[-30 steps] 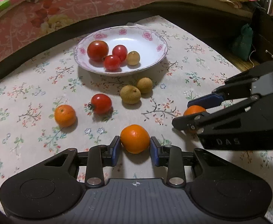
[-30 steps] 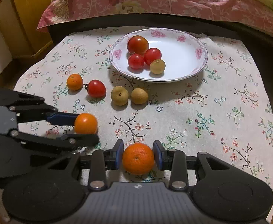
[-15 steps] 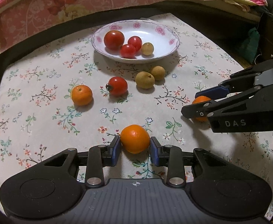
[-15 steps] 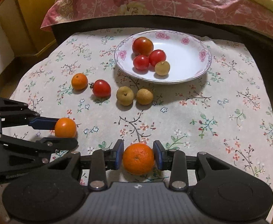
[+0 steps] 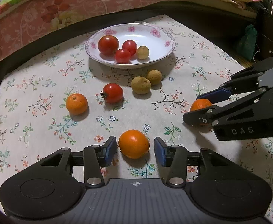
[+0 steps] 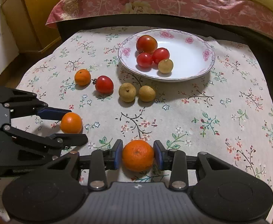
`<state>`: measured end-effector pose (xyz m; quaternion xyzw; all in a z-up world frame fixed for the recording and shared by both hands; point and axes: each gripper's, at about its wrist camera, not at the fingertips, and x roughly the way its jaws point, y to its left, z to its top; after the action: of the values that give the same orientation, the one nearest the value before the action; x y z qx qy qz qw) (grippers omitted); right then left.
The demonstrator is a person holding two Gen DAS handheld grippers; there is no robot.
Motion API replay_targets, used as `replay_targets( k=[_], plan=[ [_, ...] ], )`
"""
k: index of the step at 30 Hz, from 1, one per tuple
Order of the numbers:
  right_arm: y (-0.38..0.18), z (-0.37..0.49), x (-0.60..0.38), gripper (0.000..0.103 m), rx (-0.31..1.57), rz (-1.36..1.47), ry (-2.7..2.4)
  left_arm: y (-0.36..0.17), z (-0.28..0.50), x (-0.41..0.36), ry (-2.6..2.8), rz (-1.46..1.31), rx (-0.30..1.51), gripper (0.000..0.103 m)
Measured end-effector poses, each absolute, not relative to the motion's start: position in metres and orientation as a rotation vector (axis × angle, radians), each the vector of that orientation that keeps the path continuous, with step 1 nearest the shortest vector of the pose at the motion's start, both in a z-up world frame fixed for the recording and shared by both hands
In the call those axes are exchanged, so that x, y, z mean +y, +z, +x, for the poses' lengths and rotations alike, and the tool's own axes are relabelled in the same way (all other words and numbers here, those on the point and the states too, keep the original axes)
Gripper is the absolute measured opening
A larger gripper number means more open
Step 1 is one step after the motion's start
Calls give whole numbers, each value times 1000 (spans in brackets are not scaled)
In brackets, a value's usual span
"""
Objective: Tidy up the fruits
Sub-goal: 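Carry both held oranges up and over to the white plate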
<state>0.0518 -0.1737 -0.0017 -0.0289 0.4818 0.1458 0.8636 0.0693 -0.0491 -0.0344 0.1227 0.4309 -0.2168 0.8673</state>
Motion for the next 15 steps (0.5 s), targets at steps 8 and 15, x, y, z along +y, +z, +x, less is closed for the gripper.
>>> replay_targets(
  k=[8, 15],
  plan=[
    [-2, 46, -174, 35, 1022, -70, 303, -34, 67, -50, -458, 253, 912, 46],
    [0, 45, -166, 35, 1034, -99, 296, -32, 64, -49, -459, 246, 920, 42]
  ],
)
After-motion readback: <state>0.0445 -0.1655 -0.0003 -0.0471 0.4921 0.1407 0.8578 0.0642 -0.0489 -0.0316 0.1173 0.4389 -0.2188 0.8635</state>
